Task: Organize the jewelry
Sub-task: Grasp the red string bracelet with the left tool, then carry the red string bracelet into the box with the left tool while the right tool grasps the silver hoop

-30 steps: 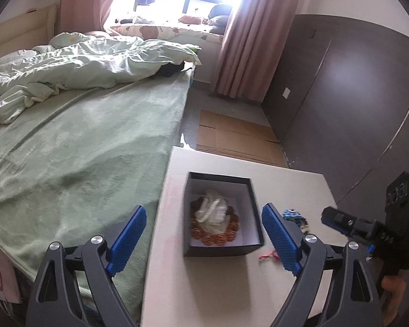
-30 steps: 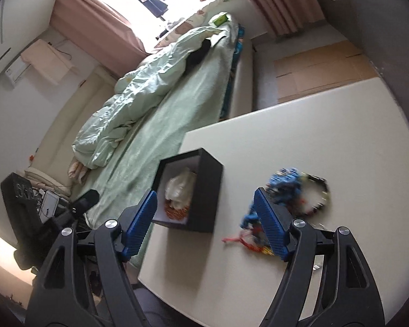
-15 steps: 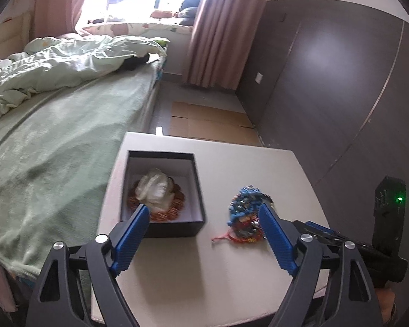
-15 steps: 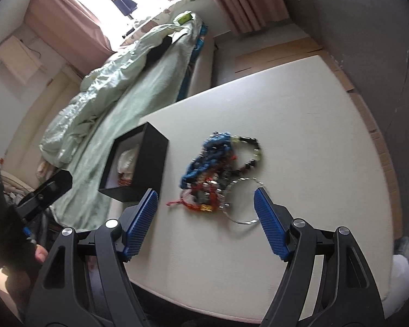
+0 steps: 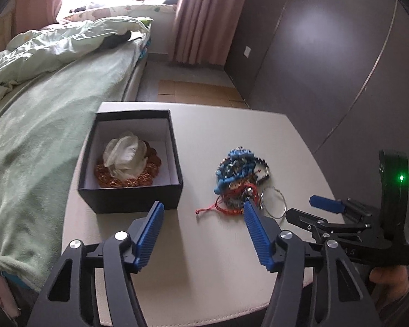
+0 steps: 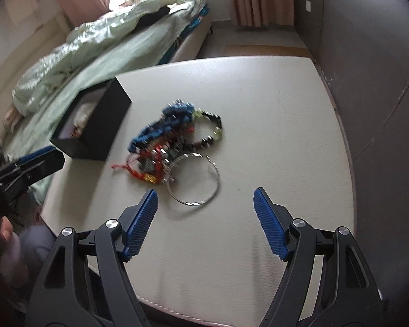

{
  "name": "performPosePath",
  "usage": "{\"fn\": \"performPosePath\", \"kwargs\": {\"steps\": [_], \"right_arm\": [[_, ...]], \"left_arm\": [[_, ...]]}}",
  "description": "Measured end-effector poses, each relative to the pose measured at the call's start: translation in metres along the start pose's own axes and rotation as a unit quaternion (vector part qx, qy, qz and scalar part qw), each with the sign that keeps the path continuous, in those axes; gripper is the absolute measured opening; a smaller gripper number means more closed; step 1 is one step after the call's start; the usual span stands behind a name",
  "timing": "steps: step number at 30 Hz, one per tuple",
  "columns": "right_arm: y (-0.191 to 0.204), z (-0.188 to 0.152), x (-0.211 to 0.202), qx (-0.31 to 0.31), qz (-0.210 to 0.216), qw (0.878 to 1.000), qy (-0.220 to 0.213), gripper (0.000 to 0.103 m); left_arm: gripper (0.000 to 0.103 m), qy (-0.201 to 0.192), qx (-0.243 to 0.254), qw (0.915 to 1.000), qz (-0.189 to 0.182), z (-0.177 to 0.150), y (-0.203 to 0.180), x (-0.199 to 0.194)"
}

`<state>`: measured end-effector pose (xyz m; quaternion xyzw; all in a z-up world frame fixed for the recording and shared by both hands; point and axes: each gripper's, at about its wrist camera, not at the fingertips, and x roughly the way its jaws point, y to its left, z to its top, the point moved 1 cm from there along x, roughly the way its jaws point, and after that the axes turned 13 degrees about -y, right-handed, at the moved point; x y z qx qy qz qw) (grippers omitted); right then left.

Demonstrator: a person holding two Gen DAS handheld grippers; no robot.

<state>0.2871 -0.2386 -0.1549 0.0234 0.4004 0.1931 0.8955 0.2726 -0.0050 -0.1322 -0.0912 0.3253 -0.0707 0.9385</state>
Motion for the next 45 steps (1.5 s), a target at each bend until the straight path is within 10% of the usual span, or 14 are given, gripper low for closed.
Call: {"fn": "performPosePath", "kwargs": {"steps": [28, 45], "right_arm": [[0.022, 0.0, 0.037, -0.083, -0.023, 0.996, 0.028, 0.073], [0.029, 0.003, 0.048, -0.12, -0.04, 0.992, 0.012, 0.065]], "left_arm": [[0.012, 0.048, 0.017, 0.9979, -0.04, -0.026, -0.018, 0.082], [0.0, -0.015, 0.001, 0.9977, -0.066, 0.002, -0.018, 0.015]]}}
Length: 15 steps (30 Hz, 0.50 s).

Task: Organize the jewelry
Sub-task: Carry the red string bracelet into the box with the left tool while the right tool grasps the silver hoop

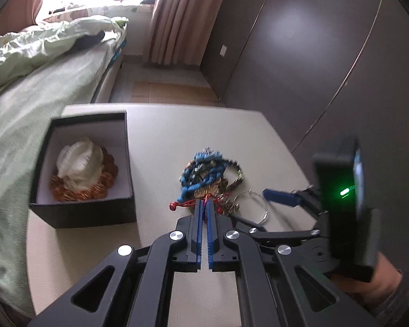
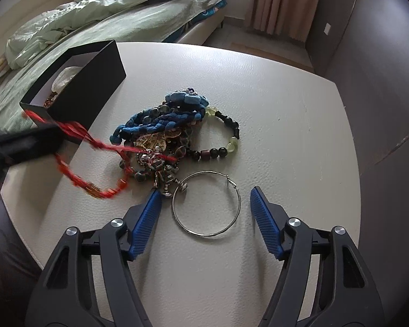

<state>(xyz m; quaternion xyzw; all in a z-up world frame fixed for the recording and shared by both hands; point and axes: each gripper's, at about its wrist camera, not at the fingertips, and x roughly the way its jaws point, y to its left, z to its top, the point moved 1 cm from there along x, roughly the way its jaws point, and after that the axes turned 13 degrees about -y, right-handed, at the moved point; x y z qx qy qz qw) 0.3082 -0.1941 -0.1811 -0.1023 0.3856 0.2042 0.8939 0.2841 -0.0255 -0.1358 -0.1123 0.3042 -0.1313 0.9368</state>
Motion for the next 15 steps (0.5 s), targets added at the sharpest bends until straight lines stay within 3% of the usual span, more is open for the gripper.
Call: {"fn": "performPosePath", "kwargs": {"steps": [4, 9, 15], "right_arm": [[0.004, -0.003, -0.004, -0.009, 0.006, 1.0, -0.004, 0.05], [-0.001, -0.005, -0.009, 0.004, 0.011, 1.0, -0.002, 0.048], [-0.02, 0.0, -0.029, 0.06, 0.029, 0.997, -0.035, 0.048]], "left_arm": [[0.0, -0.015, 0.003, 0.9999, 0.001, 0.011, -0.002, -0.016], [0.0, -0.027, 0.005, 0.9996, 0.007, 0.018, 0.001, -0.034], [0.0, -0.047, 0.003, 0.9988, 0.015, 0.03, 0.01, -0.054]]}}
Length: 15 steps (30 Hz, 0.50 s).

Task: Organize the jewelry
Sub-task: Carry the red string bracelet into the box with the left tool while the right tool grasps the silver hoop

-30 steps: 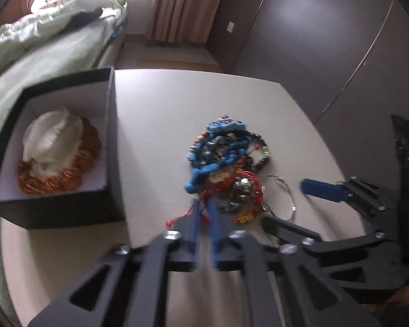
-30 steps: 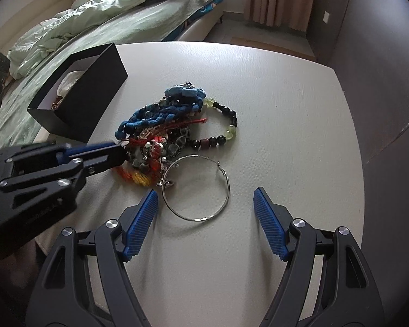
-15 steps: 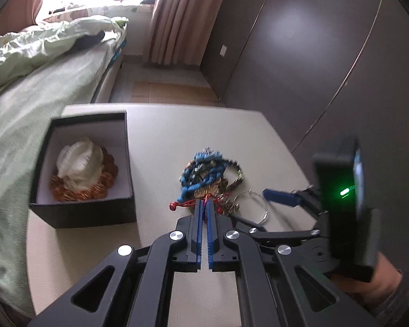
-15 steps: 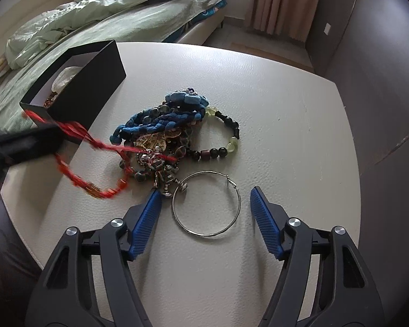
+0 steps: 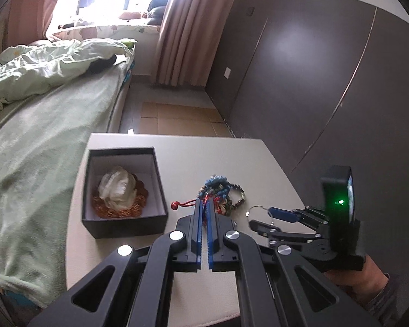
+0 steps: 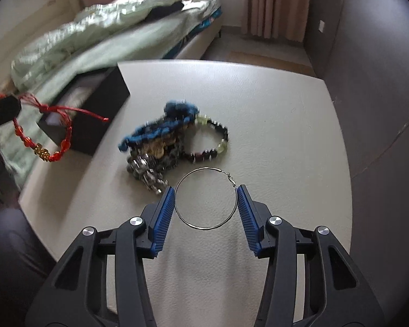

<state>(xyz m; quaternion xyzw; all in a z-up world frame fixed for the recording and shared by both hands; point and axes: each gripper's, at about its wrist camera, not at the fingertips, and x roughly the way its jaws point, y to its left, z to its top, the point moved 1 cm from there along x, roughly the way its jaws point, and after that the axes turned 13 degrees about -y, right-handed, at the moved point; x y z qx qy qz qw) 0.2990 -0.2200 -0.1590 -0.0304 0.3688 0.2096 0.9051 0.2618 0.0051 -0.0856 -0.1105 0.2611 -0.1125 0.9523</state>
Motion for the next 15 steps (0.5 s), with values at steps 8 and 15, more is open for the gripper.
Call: {"fn": "performPosePath", "kwargs": {"steps": [8, 15], "right_arm": [[0.0, 0.013, -0.021, 0.029, 0.027, 0.998, -0.046, 0.048], [0.018, 0.027, -0.03, 0.033, 0.06, 0.994, -0.08, 0.048]], "left_arm": [[0.001, -0.021, 0.006, 0.9997, 0.014, 0.022, 0.014, -0.016], [0.001, -0.029, 0.003, 0.9991, 0.032, 0.03, 0.031, -0.02]]}}
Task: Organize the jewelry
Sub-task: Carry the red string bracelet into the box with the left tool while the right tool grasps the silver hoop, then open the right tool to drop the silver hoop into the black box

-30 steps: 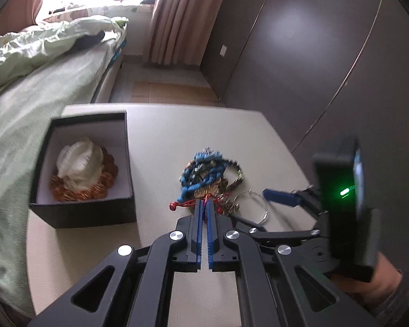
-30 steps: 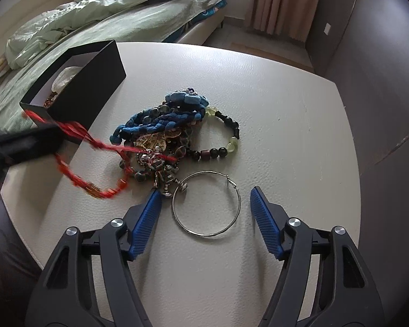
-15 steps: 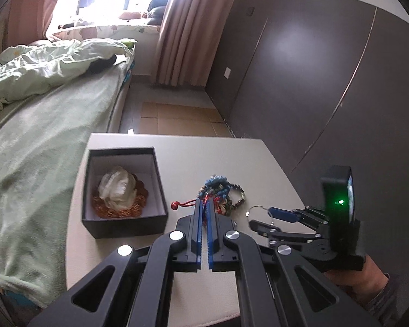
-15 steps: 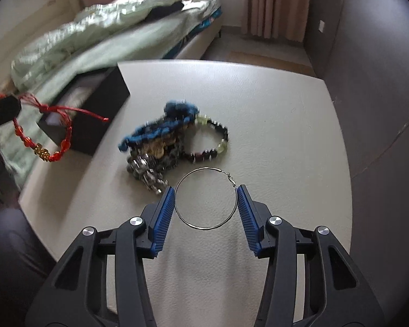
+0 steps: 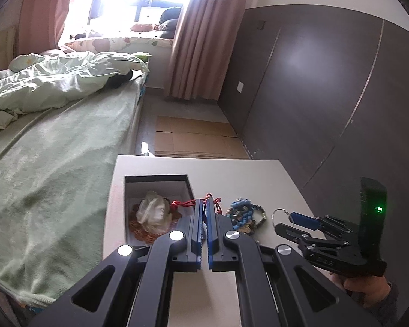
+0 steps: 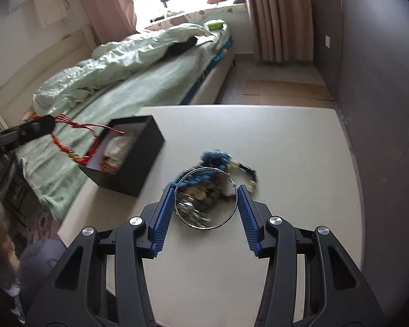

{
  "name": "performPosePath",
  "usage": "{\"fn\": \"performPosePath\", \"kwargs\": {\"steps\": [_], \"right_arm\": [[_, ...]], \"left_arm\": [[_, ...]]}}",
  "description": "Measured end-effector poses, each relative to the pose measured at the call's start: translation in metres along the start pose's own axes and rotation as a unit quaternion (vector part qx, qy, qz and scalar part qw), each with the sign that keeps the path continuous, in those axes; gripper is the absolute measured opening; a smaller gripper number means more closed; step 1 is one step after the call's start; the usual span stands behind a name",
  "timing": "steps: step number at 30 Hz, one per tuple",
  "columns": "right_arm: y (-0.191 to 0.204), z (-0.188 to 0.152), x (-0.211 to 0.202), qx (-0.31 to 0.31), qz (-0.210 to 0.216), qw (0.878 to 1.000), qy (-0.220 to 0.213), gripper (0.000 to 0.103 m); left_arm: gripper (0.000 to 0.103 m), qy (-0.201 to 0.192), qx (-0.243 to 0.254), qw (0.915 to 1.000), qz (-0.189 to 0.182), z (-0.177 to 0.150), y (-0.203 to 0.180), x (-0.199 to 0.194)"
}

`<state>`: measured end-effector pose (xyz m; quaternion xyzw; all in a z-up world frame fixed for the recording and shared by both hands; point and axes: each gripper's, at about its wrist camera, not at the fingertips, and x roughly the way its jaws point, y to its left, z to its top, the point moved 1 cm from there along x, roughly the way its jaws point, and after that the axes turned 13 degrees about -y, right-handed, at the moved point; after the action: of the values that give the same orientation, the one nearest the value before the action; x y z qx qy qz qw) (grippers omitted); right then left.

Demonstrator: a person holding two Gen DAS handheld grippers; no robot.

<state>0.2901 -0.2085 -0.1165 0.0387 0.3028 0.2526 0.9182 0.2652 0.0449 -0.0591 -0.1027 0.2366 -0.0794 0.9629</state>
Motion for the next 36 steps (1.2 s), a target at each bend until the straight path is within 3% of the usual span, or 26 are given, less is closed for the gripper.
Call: {"fn": "performPosePath", "kwargs": {"steps": [10, 11, 12, 13, 14, 33, 34, 36], "right_arm": [[0.039, 0.01, 0.006, -0.016, 0.035, 0.999, -0.023, 0.048], [0.043, 0.011, 0.007, -0.017, 0.038, 0.999, -0.024, 0.048], [0.047, 0.012, 0.009, -0.019, 0.041, 0.999, -0.024, 0.048], [0.052, 0.013, 0.012, -0.021, 0.042, 0.999, -0.025, 0.048], [0.056, 0.014, 0.015, -0.023, 0.043, 0.999, -0.024, 0.048], [0.116, 0.033, 0.074, -0.065, 0.066, 0.995, -0.021, 0.049], [0.119, 0.034, 0.078, -0.068, 0.068, 0.995, -0.02, 0.051], [0.12, 0.035, 0.084, -0.069, 0.058, 0.996, -0.01, 0.078]], "left_arm": [[0.002, 0.013, -0.04, 0.9989, 0.02, 0.002, 0.042, 0.017], [0.014, 0.02, -0.043, 0.9985, 0.029, 0.001, 0.046, 0.02], [0.043, 0.024, -0.046, 0.998, 0.037, 0.001, 0.05, 0.021], [0.058, 0.015, -0.055, 0.9973, 0.046, 0.0, 0.056, 0.019], [0.065, -0.005, -0.062, 0.997, 0.047, -0.001, 0.06, 0.013], [0.066, -0.01, -0.08, 0.9937, 0.078, -0.017, 0.102, -0.018], [0.066, -0.01, -0.081, 0.9935, 0.08, -0.018, 0.103, -0.019], [0.067, -0.009, -0.083, 0.9928, 0.085, -0.02, 0.105, -0.021]]}}
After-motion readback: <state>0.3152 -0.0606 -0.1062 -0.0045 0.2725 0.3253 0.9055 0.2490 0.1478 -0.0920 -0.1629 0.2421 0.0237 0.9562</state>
